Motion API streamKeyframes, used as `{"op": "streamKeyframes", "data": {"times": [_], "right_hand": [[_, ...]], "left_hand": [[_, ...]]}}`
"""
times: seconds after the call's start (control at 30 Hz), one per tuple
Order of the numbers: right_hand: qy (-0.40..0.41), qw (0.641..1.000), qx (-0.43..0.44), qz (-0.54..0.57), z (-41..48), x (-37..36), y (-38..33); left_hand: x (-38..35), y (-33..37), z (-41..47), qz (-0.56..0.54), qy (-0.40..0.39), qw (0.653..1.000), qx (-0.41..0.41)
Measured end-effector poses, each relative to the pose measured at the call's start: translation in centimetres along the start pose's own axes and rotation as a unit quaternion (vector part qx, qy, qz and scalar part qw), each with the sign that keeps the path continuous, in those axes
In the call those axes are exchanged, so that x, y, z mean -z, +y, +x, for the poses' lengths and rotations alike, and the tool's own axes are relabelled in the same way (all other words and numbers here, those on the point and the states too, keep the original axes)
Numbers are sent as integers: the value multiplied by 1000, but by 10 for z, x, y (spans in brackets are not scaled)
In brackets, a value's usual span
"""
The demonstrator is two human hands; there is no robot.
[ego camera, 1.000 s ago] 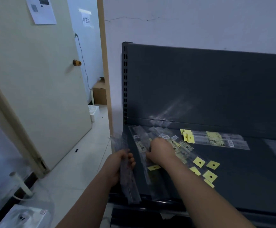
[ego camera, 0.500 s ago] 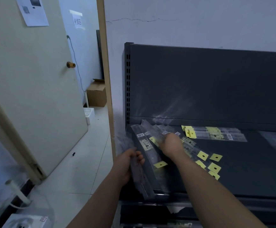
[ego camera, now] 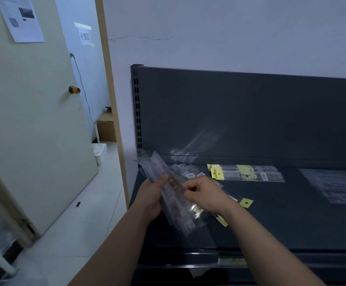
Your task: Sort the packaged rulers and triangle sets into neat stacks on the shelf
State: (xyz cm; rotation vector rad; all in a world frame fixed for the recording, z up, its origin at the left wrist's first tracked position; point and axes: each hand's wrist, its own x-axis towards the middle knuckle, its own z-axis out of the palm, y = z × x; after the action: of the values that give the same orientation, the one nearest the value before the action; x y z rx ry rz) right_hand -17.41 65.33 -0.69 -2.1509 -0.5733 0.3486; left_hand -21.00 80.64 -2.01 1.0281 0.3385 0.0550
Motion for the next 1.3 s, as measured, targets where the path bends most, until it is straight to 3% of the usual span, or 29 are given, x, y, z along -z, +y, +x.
{"op": "streamKeyframes", "data": {"times": [0.27, 0.43, 0.63, 0.73, 0.93, 1.1, 1.3], "right_hand": [[0, 996, 22, -88, 4, 22, 25], [115, 987, 57, -102, 8, 69, 41], [127, 971, 192, -59, 8, 78, 48], [142, 954, 252, -82, 9, 70, 46], [84, 981, 173, -25, 3, 67, 47], [59, 985, 75, 145, -3, 64, 48], [11, 987, 104, 122, -7, 51, 48]], "left_hand": [[-28, -8, -2, 22, -10, 999, -31], [-30, 2, -2, -42, -1, 999, 8], [-45, -6, -11, 23, -53, 992, 112], [-55, -18, -14, 25, -88, 990, 110], [-66, -30, -20, 29, -65, 993, 89], [-68, -40, -20, 17, -7, 998, 55], [-70, -50, -18, -25, -13, 999, 45]]}}
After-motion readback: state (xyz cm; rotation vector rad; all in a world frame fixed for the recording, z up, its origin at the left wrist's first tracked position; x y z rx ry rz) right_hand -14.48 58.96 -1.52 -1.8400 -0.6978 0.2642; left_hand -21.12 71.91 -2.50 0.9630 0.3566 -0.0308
